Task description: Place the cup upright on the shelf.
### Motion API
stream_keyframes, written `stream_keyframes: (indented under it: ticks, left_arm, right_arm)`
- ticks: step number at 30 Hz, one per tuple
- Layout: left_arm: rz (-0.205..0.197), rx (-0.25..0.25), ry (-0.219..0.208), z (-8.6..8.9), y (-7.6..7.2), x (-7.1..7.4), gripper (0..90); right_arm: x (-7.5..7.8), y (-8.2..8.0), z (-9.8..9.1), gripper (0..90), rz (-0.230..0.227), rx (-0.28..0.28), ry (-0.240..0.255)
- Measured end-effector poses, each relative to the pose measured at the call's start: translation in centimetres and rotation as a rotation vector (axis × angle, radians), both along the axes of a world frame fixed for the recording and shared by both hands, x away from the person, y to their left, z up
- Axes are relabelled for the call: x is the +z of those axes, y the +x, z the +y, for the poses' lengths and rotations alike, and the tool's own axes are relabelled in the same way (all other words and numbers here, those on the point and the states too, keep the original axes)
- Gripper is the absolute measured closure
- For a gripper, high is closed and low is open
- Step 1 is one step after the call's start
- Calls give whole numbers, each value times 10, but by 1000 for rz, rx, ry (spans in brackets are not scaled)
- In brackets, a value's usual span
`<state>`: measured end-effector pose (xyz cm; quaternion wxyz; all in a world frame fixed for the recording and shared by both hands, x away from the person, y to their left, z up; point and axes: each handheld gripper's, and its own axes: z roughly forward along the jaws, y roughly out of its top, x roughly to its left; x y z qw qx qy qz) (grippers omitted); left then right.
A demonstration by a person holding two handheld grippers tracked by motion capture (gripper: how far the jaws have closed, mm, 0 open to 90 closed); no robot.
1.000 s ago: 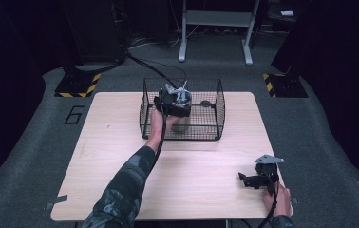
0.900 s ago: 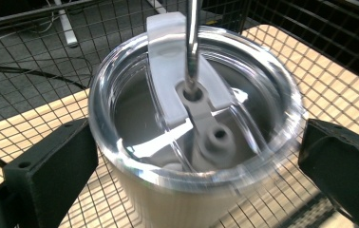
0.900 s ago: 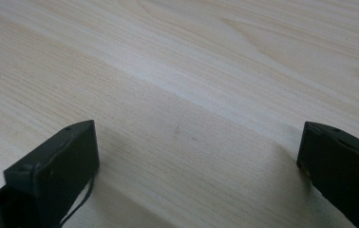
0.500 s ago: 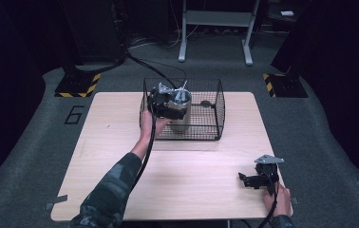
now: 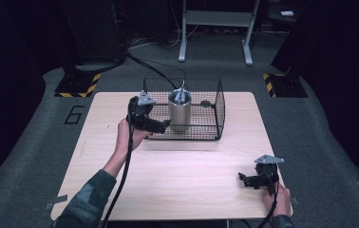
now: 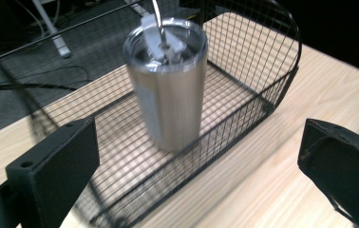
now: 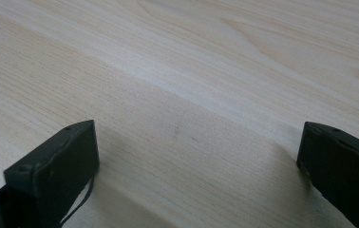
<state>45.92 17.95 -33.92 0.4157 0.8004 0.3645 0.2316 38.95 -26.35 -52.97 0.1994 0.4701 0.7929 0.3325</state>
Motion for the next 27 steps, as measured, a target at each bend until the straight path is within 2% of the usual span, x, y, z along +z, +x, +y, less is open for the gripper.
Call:
stream_keyframes:
  ticks: [7, 9, 11, 17, 20, 22, 27]
  left_arm:
    - [-22, 36, 20, 35, -28, -8, 1]
    - [-24, 50, 39, 44, -35, -13, 1]
    - [-13, 52, 44, 54, -41, -17, 1]
    - [-12, 94, 51, 82, -63, -34, 1]
    - [-5, 119, 56, 97, -75, -48, 1]
    - [15, 136, 48, 108, -82, -59, 1]
    - [70, 185, 24, 132, -96, -99, 0]
  right_arm:
    - [0, 0, 0, 0, 0, -2, 0]
    - [0, 0, 0, 0, -6, -3, 4]
    - [0, 0, 0, 0, -6, -4, 4]
    - [0, 0, 0, 0, -7, -5, 4]
    - [0, 0, 0, 0, -7, -6, 4]
    - [0, 0, 0, 0, -7, -6, 4]
    - [0, -1, 0, 0, -9, -9, 4]
